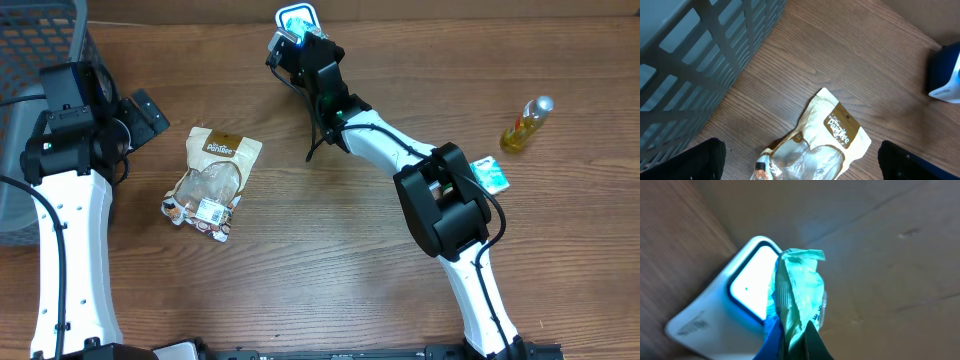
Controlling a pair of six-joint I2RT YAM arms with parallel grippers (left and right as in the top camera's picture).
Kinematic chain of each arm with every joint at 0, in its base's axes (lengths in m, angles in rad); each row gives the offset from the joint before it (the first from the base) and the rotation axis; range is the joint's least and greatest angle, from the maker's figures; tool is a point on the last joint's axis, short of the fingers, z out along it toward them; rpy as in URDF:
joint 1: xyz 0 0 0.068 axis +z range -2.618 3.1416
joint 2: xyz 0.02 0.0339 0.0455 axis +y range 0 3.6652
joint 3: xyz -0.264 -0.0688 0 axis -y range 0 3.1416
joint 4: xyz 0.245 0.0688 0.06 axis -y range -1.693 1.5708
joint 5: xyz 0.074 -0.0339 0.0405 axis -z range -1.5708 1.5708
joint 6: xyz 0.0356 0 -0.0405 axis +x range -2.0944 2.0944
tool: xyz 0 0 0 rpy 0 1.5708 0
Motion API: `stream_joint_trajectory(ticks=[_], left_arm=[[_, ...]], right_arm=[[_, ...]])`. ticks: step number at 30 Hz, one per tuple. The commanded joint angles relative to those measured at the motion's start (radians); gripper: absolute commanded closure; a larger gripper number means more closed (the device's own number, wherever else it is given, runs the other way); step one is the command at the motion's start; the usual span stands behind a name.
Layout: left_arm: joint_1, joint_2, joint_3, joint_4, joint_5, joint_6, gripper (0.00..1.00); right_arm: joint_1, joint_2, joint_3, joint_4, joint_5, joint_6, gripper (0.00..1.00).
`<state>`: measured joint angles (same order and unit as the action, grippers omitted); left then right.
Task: Scan the item barcode
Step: 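Hold the mint-green pouch in front of the white scanner window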
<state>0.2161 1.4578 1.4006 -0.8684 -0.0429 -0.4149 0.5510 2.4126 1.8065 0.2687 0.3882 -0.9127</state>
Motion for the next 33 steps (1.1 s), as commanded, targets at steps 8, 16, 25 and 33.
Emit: stream_joint_trajectory(ticks=[8,16,25,33], left_arm=[[-0.002,-0.005,0.021,0.001,-0.016,0.015,0.01],[-0.002,-0.005,0.021,0.001,-0.016,0.015,0.01],[-0.002,-0.005,0.021,0.001,-0.016,0.015,0.01],[-0.002,-0.005,0.021,0.001,-0.016,0.015,0.01]], right_arm=[[0.015,0.01,0.013,-0.043,-0.148,0.161,0.96],[0.014,0.019,0.013,-0.115,-0.173,0.161,0.96],[0.016,0.019,0.013,-0.082,-0.173,0.161,0.96],[0.016,0.006,0.014,-0.058,-0.092,0.162,0.96]])
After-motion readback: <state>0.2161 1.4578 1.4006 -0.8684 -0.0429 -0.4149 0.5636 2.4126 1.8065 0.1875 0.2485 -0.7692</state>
